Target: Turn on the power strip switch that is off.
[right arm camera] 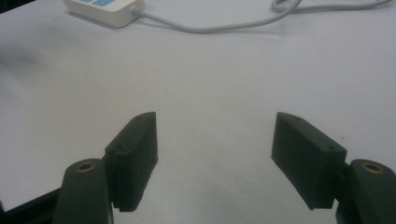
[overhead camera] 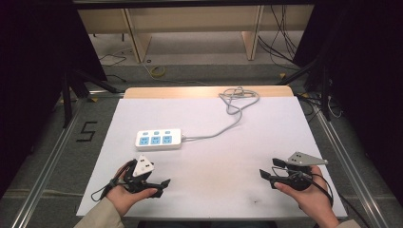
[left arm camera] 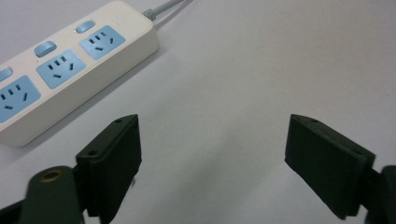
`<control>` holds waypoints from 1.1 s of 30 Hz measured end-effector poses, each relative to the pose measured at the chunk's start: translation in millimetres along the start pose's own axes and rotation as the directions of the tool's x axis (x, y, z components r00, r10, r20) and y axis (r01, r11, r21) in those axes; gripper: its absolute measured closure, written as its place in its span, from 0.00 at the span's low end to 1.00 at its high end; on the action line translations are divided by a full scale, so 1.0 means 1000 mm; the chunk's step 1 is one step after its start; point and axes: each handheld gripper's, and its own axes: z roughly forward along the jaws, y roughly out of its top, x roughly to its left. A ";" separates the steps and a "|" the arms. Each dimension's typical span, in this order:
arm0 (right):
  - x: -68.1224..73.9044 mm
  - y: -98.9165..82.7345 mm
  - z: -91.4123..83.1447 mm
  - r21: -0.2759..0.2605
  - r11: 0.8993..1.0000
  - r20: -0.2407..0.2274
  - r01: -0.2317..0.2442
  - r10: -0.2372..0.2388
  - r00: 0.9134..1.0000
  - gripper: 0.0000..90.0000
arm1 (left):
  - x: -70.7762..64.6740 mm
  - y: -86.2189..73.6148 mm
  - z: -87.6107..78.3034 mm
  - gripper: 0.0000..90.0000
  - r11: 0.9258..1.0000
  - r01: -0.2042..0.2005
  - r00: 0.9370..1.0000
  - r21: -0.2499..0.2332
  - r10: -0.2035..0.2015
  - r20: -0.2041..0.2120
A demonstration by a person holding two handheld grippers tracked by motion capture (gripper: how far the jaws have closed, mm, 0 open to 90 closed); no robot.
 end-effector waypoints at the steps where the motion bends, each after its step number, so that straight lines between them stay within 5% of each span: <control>1: 0.000 0.000 0.000 -0.003 1.000 0.002 -0.002 0.002 1.000 0.35 | 0.000 0.000 0.000 0.26 1.000 0.003 1.000 0.005 -0.003 -0.007; 7: 0.001 0.000 0.000 -0.001 1.000 0.002 0.001 -0.001 1.000 0.35 | 0.001 0.001 -0.001 0.48 1.000 0.020 1.000 0.010 -0.020 -0.015; 9: 0.001 0.001 0.001 0.000 1.000 0.003 0.005 -0.005 1.000 0.35 | 0.002 0.003 -0.002 0.73 0.999 0.051 0.999 0.015 -0.051 -0.006; 14: 0.001 0.000 0.001 0.003 1.000 0.002 0.005 -0.005 1.000 0.35 | 0.000 0.006 -0.002 0.96 0.998 0.067 0.998 0.020 -0.067 0.000; 33: 0.002 0.000 0.003 0.013 1.000 0.007 0.012 -0.013 1.000 0.36 | 0.008 0.017 0.004 0.99 0.998 0.067 0.997 0.023 -0.066 -0.042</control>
